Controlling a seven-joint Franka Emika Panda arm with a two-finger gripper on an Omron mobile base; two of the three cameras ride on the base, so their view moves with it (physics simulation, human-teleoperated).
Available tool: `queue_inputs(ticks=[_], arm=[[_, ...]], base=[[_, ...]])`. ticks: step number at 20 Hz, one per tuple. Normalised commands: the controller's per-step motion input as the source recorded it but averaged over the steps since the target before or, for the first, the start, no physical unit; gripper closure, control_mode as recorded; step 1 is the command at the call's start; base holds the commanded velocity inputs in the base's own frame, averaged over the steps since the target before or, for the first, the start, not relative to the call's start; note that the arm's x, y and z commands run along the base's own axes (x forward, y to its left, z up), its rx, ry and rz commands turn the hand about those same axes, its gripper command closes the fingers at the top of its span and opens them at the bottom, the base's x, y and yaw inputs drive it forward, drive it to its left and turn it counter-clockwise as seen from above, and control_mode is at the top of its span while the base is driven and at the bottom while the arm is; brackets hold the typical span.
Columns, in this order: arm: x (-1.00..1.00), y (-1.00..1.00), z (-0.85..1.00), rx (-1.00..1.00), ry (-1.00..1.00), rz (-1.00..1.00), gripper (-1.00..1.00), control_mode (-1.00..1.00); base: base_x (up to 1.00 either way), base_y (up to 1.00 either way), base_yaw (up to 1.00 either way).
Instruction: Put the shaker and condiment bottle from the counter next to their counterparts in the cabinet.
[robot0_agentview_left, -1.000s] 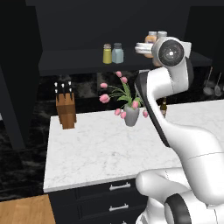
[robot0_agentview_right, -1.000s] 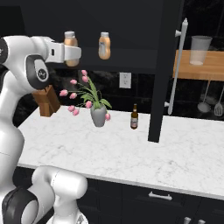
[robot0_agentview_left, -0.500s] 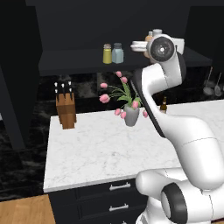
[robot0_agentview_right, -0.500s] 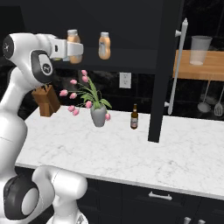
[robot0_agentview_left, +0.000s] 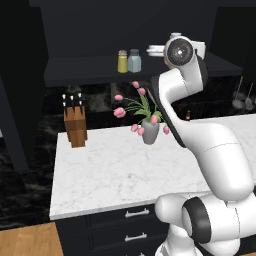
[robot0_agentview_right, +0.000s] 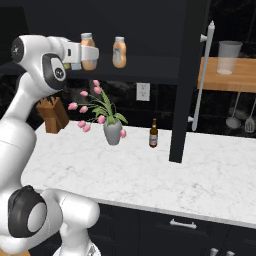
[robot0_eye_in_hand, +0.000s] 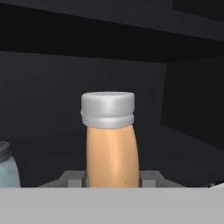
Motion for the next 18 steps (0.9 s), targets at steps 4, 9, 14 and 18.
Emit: queue_inputs(ticks=[4,9,14,18], arm=[[0.05,-0.04,-0.03,0.0,0.0,0.0,1.0,-1.0],[0.03,-0.1,-0.21,0.0,0.0,0.0,1.0,-1.0],[0.15,-0.01,-0.19,0.0,0.0,0.0,1.0,-1.0],[0.18,0.0,-0.13,0.0,0.0,0.0,1.0,-1.0]], base=[[0.0,0.0,0.0],[0.0,0.0,0.0],[0.0,0.0,0.0],[0.0,0.0,0.0]])
